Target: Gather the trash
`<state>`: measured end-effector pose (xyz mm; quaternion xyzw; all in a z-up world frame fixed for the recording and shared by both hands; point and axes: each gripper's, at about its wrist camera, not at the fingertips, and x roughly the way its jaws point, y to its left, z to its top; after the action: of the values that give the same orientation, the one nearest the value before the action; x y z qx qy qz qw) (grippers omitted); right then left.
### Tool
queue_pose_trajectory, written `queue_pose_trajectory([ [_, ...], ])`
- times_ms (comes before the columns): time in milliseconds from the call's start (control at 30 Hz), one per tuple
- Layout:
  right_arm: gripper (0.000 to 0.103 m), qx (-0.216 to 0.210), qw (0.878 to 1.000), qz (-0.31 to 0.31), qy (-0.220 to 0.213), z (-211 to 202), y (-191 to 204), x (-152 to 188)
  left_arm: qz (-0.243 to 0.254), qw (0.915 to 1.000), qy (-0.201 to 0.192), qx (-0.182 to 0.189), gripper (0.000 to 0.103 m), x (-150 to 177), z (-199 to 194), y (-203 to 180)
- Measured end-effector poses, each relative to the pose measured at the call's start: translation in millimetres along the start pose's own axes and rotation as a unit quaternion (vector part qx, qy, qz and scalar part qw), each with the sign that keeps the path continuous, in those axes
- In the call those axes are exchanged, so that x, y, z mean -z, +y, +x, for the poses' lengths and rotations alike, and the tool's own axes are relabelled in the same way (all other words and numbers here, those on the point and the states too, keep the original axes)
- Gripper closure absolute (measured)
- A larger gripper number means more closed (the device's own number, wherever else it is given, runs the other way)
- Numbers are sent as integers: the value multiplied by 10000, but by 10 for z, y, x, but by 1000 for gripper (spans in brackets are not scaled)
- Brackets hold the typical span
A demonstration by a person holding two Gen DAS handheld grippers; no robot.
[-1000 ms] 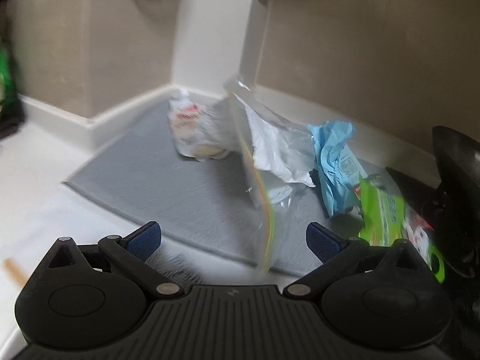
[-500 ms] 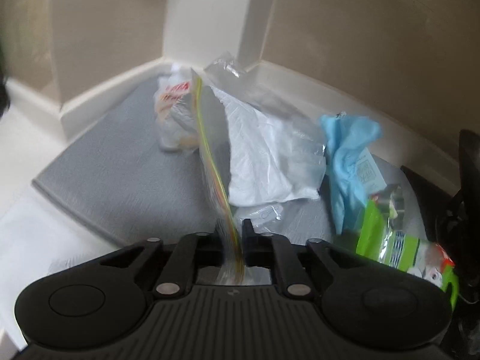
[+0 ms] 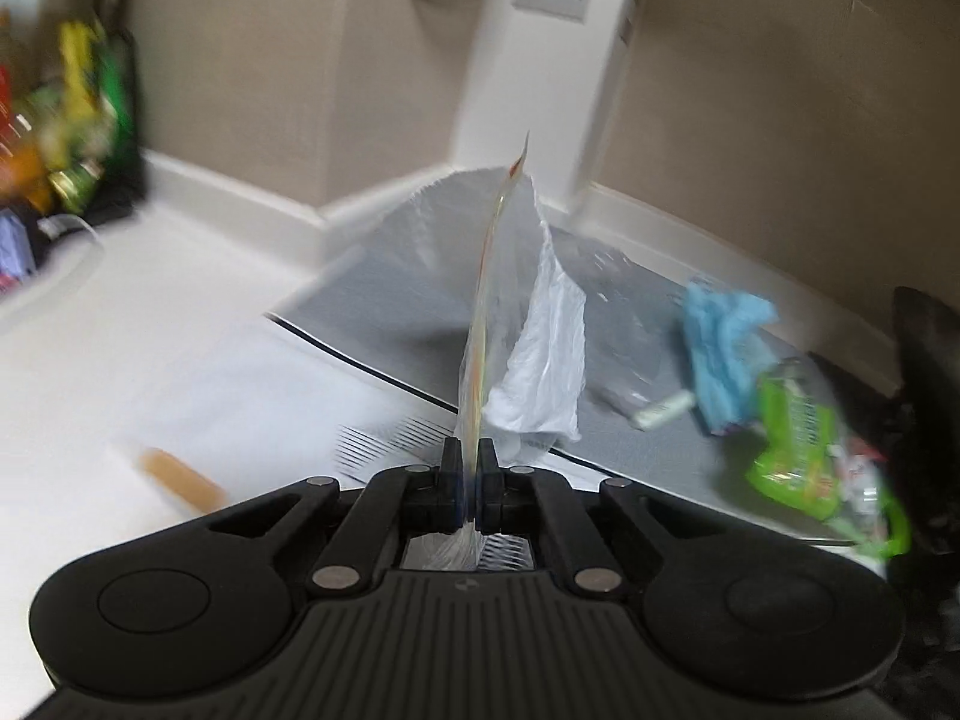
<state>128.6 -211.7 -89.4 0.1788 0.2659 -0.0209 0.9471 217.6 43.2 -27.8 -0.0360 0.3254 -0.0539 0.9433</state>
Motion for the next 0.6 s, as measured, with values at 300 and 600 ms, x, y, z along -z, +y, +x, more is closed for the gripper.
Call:
queue_pose_trajectory([
  [300, 99, 26, 9996, -247, -92, -102, 134, 1, 1820, 9592, -1582, -1478, 100, 36, -432, -641],
  [600, 99, 211, 9997, -105, 18, -83, 17, 6, 3847, 8560, -2515, -2367, 100, 109, -264, -1437],
])
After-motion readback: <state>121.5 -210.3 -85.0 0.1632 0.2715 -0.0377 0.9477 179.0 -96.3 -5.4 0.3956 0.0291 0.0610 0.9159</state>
